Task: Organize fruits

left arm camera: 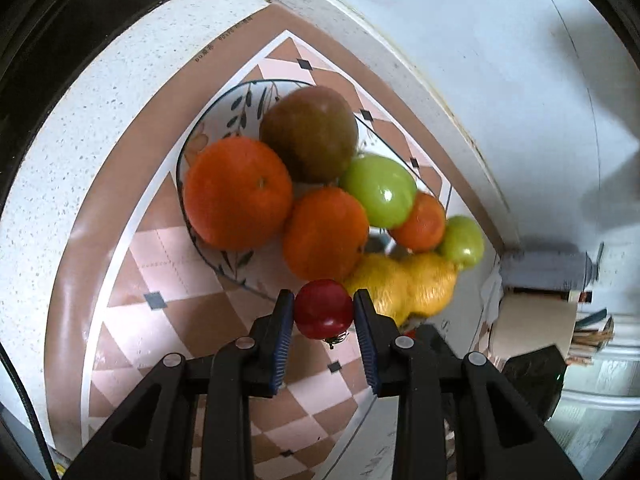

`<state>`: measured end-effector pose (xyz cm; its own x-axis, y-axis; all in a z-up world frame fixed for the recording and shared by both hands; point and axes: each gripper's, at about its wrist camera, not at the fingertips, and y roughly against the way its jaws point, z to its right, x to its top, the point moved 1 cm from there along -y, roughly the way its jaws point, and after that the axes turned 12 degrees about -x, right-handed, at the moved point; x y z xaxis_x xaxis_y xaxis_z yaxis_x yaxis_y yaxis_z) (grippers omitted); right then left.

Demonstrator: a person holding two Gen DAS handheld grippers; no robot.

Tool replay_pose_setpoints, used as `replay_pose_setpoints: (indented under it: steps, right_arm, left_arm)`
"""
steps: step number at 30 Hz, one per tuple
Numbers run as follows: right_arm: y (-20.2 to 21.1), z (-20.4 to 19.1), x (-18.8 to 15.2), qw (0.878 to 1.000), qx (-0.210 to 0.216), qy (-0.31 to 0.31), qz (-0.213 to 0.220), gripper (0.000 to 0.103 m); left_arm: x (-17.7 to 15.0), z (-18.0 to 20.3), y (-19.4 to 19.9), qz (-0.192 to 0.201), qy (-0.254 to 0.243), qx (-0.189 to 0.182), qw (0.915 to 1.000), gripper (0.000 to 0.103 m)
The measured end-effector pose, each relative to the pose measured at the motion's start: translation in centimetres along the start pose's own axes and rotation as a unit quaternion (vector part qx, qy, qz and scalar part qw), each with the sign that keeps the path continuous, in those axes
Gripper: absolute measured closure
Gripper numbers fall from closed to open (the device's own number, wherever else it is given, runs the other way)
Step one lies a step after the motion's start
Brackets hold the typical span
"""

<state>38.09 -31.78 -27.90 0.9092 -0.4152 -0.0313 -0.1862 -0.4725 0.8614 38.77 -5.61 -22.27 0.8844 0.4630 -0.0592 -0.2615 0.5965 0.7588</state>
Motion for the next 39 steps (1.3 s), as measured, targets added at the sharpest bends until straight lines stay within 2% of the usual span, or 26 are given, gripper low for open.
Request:
replay_pose_setpoints:
  steps: [7, 10, 13, 15, 16, 17, 19, 21, 24, 26, 28, 33, 39]
  right_arm:
    - [-0.8, 0.1, 0.1, 1.000, 0.006, -0.004, -0.002, 0.070]
    - [-0.3, 0.3, 0.2, 1.000, 0.009, -0.003, 0.001, 0.061]
    - [0.1, 0.0, 0.3, 1.000, 0.006, 0.003, 0.005, 0.050]
    - [0.8, -0.2, 0.2, 1.000, -0.010, 0.016, 0.009, 0.048]
    - [1.2, -0.3, 0.1, 0.999, -0.022, 0.025, 0.013, 0.042]
    - [1.7, -0.6, 0.0, 0.998, -0.044, 0.041, 0.019, 0.031]
    - [2.9, -1.5, -0.4, 0.988, -0.115, 0.091, 0.043, 0.019]
    - [3.5, -2.8, -0.8, 0.974, -0.169, 0.135, 0.062, 0.014]
    - [4.6, -4.3, -1.6, 0.950, -0.231, 0.189, 0.090, 0.009]
    - [5.4, -5.0, -2.1, 0.938, -0.253, 0.213, 0.108, 0.008]
    - [5.9, -5.7, -2.5, 0.930, -0.264, 0.225, 0.122, 0.005]
    - [8.0, -6.8, -3.4, 0.920, -0.278, 0.231, 0.151, 0.004]
    - [11.8, -8.2, -6.3, 0.913, -0.280, 0.232, 0.187, 0.004]
  left_arm:
    - [0.5, -0.4, -1.0, 0.002, 0.022, -0.012, 0.9997, 0.074]
    - [0.5, -0.7, -1.1, 0.000, 0.036, -0.023, 0.9991, 0.073]
    - [0.6, -0.4, -1.2, -0.001, 0.031, -0.019, 0.9993, 0.073]
    - [0.6, -0.2, -1.1, -0.006, 0.024, -0.010, 0.9996, 0.073]
    - [0.5, 0.0, -1.1, -0.008, 0.017, -0.002, 0.9998, 0.073]
    - [0.4, 0.2, -1.0, -0.008, 0.011, 0.006, 0.9999, 0.073]
    - [0.1, 0.8, -0.5, -0.005, -0.020, 0.042, 0.9989, 0.073]
    - [-0.4, 1.6, 0.1, 0.002, -0.064, 0.090, 0.9939, 0.070]
    - [-1.4, 2.5, 0.9, 0.016, -0.125, 0.157, 0.9795, 0.057]
    - [-2.1, 3.1, 1.3, 0.027, -0.163, 0.198, 0.9663, 0.042]
    - [-2.6, 3.4, 1.7, 0.035, -0.183, 0.218, 0.9579, 0.013]
    - [-3.6, 4.1, 3.6, 0.058, -0.212, 0.236, 0.9464, 0.010]
    - [-5.2, 5.4, 6.4, 0.084, -0.239, 0.228, 0.9403, 0.010]
